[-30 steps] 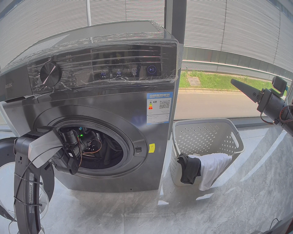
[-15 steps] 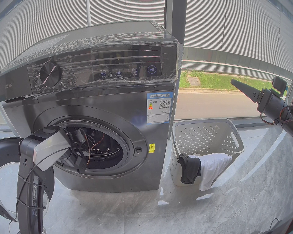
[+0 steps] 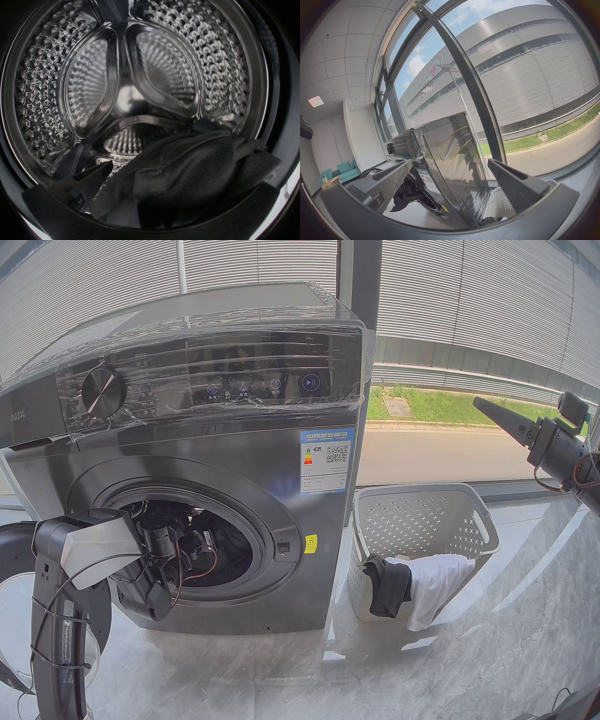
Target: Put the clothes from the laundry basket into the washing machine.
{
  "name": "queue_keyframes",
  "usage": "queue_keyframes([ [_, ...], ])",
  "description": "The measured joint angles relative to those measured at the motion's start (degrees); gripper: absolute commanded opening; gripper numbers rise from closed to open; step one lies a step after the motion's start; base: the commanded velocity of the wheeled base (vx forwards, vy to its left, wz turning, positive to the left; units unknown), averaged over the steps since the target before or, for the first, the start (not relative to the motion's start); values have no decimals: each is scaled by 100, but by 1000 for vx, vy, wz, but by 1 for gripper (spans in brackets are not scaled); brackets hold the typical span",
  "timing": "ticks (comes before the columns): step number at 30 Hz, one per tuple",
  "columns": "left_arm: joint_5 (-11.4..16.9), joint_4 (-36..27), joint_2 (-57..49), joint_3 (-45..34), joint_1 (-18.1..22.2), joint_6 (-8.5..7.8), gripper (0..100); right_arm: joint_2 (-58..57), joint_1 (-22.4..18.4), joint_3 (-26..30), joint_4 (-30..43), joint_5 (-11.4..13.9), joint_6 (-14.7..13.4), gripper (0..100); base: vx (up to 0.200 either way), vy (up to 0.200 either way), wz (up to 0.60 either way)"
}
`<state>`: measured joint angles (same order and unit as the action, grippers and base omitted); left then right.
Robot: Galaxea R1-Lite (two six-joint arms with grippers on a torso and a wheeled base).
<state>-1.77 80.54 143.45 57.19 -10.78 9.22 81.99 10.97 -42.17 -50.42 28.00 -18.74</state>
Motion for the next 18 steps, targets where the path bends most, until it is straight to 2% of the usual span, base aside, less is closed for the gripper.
queue_keyframes([
  [5,311,-161,-20,-121,144,-464,100,6,0,-13,0,0,5,100,0,0,0],
  [6,340,-194,-21,-118,149,-512,100,6,0,-17,0,0,5,100,0,0,0],
  [10,344,-361,-28,69,183,-561,100,9,11,-17,0,2,7,100,0,0,0],
  [18,291,-418,40,952,277,-629,100,12,10,-13,0,0,5,100,0,0,0],
])
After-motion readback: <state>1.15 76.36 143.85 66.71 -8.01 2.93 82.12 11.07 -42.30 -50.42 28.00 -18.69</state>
